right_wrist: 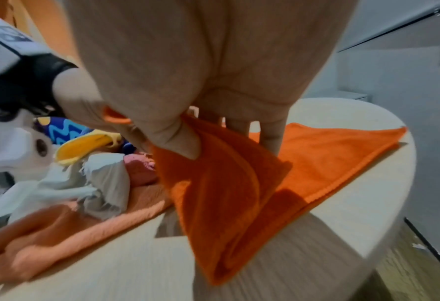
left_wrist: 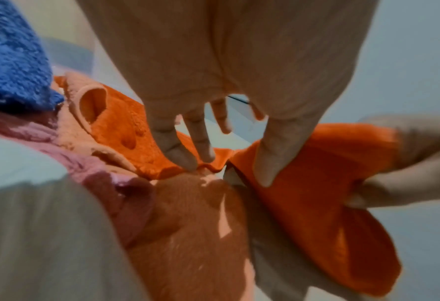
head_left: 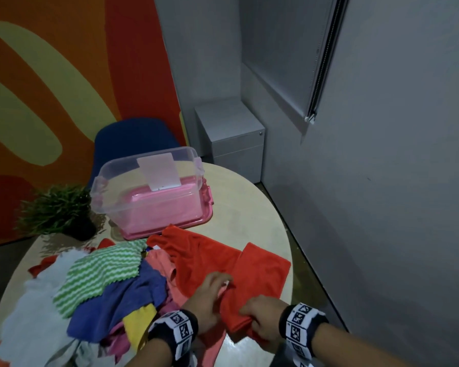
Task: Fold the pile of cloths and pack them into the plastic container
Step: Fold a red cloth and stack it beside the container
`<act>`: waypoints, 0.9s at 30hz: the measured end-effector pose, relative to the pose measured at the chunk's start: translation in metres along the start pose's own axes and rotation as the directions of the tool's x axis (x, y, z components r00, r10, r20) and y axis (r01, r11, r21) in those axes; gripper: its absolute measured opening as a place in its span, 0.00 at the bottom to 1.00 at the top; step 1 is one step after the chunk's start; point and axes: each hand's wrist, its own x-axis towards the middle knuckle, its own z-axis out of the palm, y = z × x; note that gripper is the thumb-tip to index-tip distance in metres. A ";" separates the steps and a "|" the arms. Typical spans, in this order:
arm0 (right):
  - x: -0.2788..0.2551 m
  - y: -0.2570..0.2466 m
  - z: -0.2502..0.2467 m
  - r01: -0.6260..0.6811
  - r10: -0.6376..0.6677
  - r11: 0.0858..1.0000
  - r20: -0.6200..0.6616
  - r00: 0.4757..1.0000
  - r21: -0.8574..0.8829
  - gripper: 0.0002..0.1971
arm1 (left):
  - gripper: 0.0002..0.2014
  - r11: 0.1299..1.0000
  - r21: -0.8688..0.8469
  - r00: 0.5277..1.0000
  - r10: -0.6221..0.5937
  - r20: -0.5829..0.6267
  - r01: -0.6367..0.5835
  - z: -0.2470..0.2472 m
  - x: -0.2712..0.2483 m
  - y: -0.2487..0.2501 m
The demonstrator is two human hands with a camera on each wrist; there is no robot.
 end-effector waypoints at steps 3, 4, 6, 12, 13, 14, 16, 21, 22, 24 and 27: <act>-0.012 0.007 0.007 0.030 -0.032 0.999 0.028 0.999 0.040 0.12 | 0.21 0.977 0.197 0.966 0.033 0.257 -0.086 0.014 0.001 -0.002; -0.016 0.010 0.007 0.016 -0.017 0.997 0.010 1.000 0.077 0.12 | 0.21 0.964 0.251 0.952 0.009 0.306 -0.090 0.018 -0.001 0.000; -0.025 0.018 0.007 -0.029 0.031 0.991 -0.017 0.999 0.129 0.14 | 0.22 0.937 0.340 0.952 -0.034 0.304 -0.075 0.025 -0.004 0.002; -0.044 0.033 0.010 -0.106 0.100 0.985 0.050 0.994 0.134 0.11 | 0.31 0.953 0.301 0.947 -0.071 0.313 -0.028 0.053 -0.009 0.006; -0.046 0.034 0.010 -0.128 0.122 0.982 0.049 0.991 0.137 0.11 | 0.29 0.950 0.311 0.947 -0.074 0.313 -0.029 0.053 -0.008 0.009; -0.049 0.035 0.011 -0.153 0.148 0.977 0.045 0.988 0.146 0.10 | 0.28 0.949 0.315 0.941 -0.093 0.324 -0.015 0.052 -0.007 0.013; -0.054 0.038 0.010 -0.185 0.183 0.966 0.030 0.983 0.182 0.09 | 0.28 0.953 0.302 0.937 -0.114 0.329 0.010 0.047 -0.007 0.017; -0.060 0.043 0.004 -0.161 0.172 0.964 -0.034 0.985 0.214 0.06 | 0.45 0.906 0.422 0.973 -0.130 0.190 0.039 0.036 -0.014 -0.011; -0.060 0.043 0.003 -0.155 0.170 0.965 -0.055 0.984 0.212 0.04 | 0.45 0.887 0.459 0.973 -0.154 0.172 0.059 0.034 -0.017 -0.021; -0.058 0.043 0.001 -0.122 0.145 0.969 -0.097 0.985 0.214 0.03 | 0.42 0.838 0.535 0.968 -0.214 0.133 0.111 0.028 -0.021 -0.036; -0.055 0.038 -0.002 -0.055 0.086 0.972 -0.131 0.988 0.227 0.04 | 0.42 0.808 0.542 0.948 -0.313 0.063 0.231 0.018 -0.020 -0.032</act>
